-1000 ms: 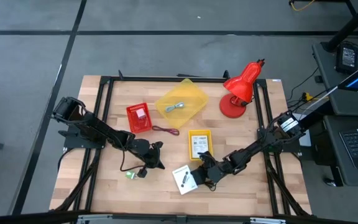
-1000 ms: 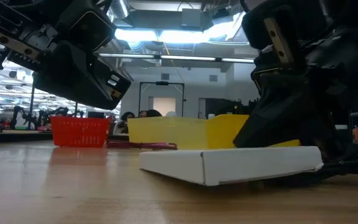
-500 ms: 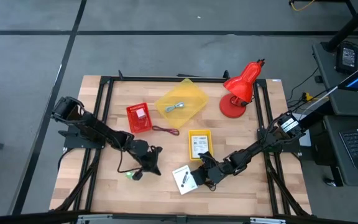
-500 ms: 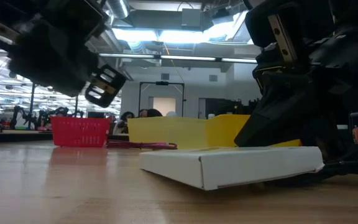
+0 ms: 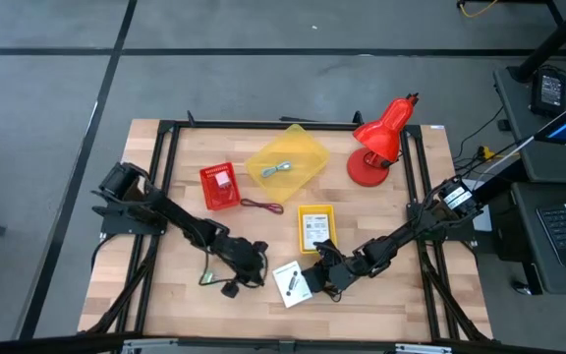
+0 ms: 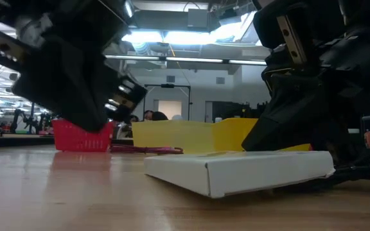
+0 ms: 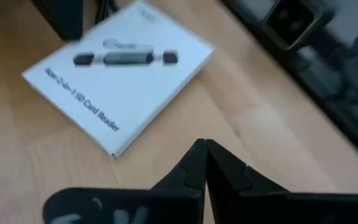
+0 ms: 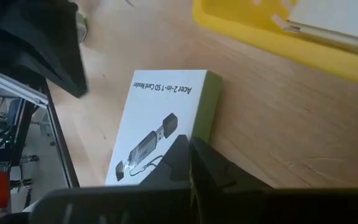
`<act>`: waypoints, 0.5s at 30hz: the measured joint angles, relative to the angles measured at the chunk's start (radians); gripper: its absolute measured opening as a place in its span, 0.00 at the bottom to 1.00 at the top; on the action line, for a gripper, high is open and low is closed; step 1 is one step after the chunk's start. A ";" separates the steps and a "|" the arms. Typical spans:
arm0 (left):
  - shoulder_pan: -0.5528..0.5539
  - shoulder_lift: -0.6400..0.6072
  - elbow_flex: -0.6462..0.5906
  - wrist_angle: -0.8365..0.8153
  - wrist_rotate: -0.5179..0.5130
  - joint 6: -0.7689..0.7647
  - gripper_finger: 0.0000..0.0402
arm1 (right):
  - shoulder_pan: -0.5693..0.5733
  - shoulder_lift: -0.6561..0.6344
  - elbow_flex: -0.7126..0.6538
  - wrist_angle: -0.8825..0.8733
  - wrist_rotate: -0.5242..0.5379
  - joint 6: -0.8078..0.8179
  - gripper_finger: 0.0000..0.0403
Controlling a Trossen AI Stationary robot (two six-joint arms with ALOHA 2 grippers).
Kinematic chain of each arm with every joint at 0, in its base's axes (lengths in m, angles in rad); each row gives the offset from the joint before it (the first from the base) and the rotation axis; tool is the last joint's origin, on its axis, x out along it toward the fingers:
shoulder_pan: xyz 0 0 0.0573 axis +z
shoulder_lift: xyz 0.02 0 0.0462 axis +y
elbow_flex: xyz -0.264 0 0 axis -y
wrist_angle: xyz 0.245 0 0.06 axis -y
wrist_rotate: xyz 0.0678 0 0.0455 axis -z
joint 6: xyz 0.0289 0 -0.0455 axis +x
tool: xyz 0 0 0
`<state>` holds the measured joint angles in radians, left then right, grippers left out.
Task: Pick and place items into bin
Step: Stack the white box on top of the white box
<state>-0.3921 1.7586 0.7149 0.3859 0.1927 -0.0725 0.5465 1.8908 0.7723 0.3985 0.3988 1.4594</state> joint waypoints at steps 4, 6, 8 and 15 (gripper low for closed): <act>-0.009 0.074 0.082 -0.049 -0.034 0.063 0.00 | 0.000 0.000 0.000 0.000 0.006 -0.002 0.00; -0.013 0.097 0.113 -0.050 -0.033 0.093 0.00 | 0.000 0.000 0.000 0.000 0.021 -0.004 0.00; -0.013 0.112 0.137 -0.054 -0.024 0.110 0.00 | 0.000 0.000 0.000 0.000 0.029 -0.006 0.00; -0.001 0.139 0.153 -0.075 -0.016 0.105 0.00 | 0.000 0.000 0.000 0.000 0.032 -0.007 0.00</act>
<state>-0.3926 1.8977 0.8680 0.3113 0.1768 0.0324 0.5461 1.8908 0.7723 0.3988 0.4313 1.4521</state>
